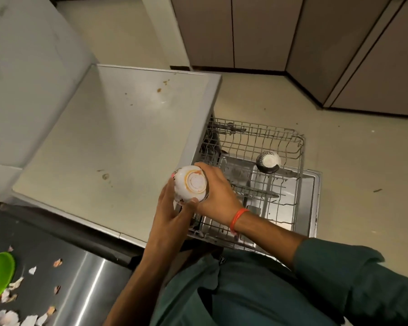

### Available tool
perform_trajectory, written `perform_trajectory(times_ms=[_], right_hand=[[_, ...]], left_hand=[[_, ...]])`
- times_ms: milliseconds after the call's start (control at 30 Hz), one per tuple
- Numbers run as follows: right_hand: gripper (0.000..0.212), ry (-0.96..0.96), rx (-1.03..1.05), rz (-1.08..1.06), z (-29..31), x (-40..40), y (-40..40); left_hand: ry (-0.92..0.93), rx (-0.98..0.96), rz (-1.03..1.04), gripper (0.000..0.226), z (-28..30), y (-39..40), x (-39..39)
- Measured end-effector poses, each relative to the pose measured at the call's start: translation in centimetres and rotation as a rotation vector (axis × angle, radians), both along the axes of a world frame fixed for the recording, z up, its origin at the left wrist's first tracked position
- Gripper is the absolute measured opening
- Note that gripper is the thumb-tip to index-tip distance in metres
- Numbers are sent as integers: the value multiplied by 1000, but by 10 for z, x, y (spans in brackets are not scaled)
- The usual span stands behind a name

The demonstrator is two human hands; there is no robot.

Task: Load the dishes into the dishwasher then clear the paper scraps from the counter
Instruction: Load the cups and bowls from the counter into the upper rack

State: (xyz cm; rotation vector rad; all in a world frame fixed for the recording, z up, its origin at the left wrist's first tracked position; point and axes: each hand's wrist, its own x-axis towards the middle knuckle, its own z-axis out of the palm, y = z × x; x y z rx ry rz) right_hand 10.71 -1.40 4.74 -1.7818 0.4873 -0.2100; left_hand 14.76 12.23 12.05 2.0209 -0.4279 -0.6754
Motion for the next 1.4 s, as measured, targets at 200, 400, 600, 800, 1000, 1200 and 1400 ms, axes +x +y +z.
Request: perform_trajectory(times_ms=[200,400,600,800,1000,1200,1400], right_hand=[[90,41,-28,-106,-4,19,-12],[88,125,-106,-249,-24,28,-29],[83,227,-140,-370,-45,26,-38],[86,309,-114,-466,-66,16,-39],[82,425,-120,-521,-84,7,-45],[80,533,-139,-540,-100,18,-62],[83,638,-232,-525,-129,43,-82]], left_hand=[[35,-15,-152,64,-11,-14,38],[139,9,-278,65,-36,-43,75],[221,40,-376,68,-61,-64,90],[268,112,-504,65,-84,-73,91],[350,174,-567,62,-99,-96,89],[389,212,-563,65,-117,-122,93],[449,248,-473,70,-143,-151,103]])
